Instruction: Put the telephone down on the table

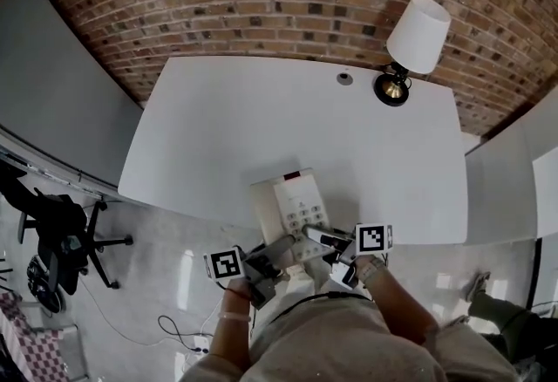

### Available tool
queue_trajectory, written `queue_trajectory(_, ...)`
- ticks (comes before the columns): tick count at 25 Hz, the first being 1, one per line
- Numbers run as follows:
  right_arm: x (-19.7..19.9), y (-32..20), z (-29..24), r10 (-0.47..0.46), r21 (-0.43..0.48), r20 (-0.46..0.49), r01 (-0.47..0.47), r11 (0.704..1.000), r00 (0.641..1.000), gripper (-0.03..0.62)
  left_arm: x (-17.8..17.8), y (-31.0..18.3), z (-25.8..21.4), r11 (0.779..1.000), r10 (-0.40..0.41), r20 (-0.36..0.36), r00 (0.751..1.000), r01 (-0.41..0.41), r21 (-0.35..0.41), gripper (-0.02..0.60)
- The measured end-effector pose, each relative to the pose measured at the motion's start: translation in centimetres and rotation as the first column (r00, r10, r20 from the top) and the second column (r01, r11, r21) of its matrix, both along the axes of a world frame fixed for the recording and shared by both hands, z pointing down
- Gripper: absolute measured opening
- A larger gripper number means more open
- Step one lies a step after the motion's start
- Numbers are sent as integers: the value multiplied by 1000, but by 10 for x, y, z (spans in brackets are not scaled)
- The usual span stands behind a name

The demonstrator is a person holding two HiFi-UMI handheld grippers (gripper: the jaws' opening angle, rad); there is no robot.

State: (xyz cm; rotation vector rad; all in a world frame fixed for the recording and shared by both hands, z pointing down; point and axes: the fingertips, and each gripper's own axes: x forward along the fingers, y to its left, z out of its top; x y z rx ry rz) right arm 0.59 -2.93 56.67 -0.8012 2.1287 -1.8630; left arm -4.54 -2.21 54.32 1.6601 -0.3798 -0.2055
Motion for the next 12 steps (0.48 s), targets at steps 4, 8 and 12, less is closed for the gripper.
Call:
queue_trajectory(4,2,-22,0,17,21,-4,-17,1000,1000,225,5,-19,2,1000,-11,-32,999,11,-24,380)
queue_trajectory(8,5,-25,4,48,-42,-25,-49,998,999,227,5,-26,4,999,-4,-25,1000,3,-40,380)
queue_trajectory(12,6,-44,6,40,-46,-27,-41,998,999,229,10,-45,4,998,-14,-50,999,11,-63,379)
